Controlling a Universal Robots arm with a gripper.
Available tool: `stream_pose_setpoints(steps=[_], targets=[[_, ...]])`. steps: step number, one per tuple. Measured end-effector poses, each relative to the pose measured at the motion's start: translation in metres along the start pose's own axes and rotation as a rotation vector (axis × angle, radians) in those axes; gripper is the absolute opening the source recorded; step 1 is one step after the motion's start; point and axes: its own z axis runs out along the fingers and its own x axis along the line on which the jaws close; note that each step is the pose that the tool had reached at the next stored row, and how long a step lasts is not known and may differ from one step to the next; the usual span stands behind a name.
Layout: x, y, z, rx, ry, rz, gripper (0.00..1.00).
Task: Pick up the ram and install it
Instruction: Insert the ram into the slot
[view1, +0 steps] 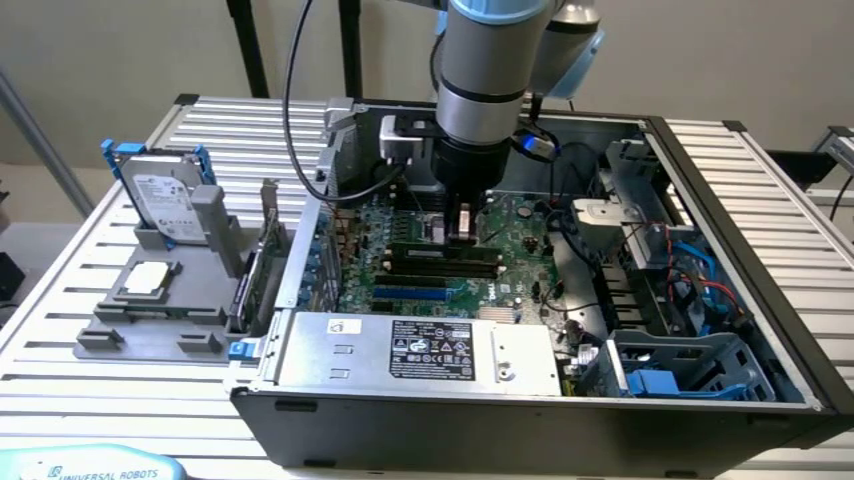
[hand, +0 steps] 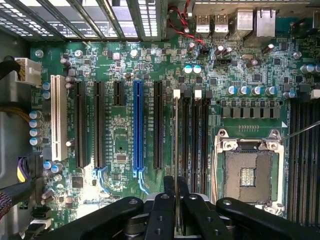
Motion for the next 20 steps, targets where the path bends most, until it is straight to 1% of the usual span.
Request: stream_pose_setpoints(steps=[2,3,7,8,10,20], targets=[[0.0000,0.0000,0.0011,0.0015,-0.0001,0.007,0.13],[-0.0001,0.0000,0.0018,0.0035,-0.0003,0.008,0.13],[-0.0001,-0.0001,0.0050,0.0189,-0.0009,0.008,0.13],[-0.0001,-0.0001,0.0055,0.0212,-0.0007,0.008,0.13],[-0.0001,-0.0002,0.0057,0.0222,0.0020,0.008,0.13],[-0.0028,-0.0001,0.0073,0.0222,0.0025,0.008,0.13]])
